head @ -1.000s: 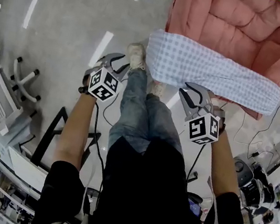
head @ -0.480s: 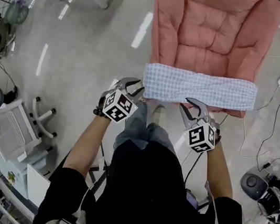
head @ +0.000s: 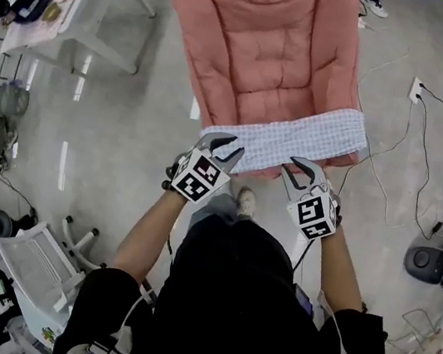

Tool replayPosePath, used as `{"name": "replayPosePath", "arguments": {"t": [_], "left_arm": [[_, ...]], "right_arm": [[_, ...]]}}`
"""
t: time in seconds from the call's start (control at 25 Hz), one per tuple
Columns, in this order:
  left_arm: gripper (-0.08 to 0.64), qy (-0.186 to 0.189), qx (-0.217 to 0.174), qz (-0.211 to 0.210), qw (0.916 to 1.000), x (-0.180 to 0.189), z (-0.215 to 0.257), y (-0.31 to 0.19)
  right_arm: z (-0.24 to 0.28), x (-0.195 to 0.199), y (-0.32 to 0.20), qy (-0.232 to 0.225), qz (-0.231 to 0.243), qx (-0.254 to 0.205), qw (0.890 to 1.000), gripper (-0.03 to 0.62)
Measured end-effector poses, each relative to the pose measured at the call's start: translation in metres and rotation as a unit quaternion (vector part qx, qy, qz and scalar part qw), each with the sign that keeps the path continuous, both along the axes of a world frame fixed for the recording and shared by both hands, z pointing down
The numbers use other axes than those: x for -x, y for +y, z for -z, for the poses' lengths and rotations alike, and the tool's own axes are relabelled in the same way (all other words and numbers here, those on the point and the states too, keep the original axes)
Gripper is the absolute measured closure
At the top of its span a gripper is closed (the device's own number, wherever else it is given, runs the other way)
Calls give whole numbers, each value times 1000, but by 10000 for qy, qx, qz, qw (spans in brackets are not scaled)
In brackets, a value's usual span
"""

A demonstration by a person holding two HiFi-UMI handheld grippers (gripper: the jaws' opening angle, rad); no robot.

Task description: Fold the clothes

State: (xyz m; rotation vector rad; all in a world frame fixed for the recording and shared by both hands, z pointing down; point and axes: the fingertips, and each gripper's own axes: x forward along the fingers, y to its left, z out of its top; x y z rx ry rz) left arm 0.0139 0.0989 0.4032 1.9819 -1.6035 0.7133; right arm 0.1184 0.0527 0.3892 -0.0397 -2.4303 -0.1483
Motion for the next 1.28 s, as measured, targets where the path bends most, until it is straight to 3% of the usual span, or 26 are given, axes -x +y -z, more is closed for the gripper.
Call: {"name": "replayPosePath", "arguments": {"t": [0.24,0.52,0.8,0.96,1.08,1.28], "left_arm": [[440,143,115,-509,9985,-3,-16,-18],[440,228,511,-933,9941,23,-44,-14],[419,40,749,-1569,9848,26,-39,-37],[419,-140,600,-1607,9851,7,-13,-51],[407,-263,472,-1375,9890,11,1,-58],[371,-147,204,-1027,9944,23,24,-66]], "right_arm": [[-15,8,-15,190,-445,83,9988,494],[-40,10,-14,347,-1126,369,9923,494],[-42,24,-34,-311,-2171,750,9728,494],[-41,24,-44,-394,-1970,694,9772,494],[-33,35,-55,-580,-1881,720,9778,494],[1,52,-65,-681,-1524,255,9856,494]]}}
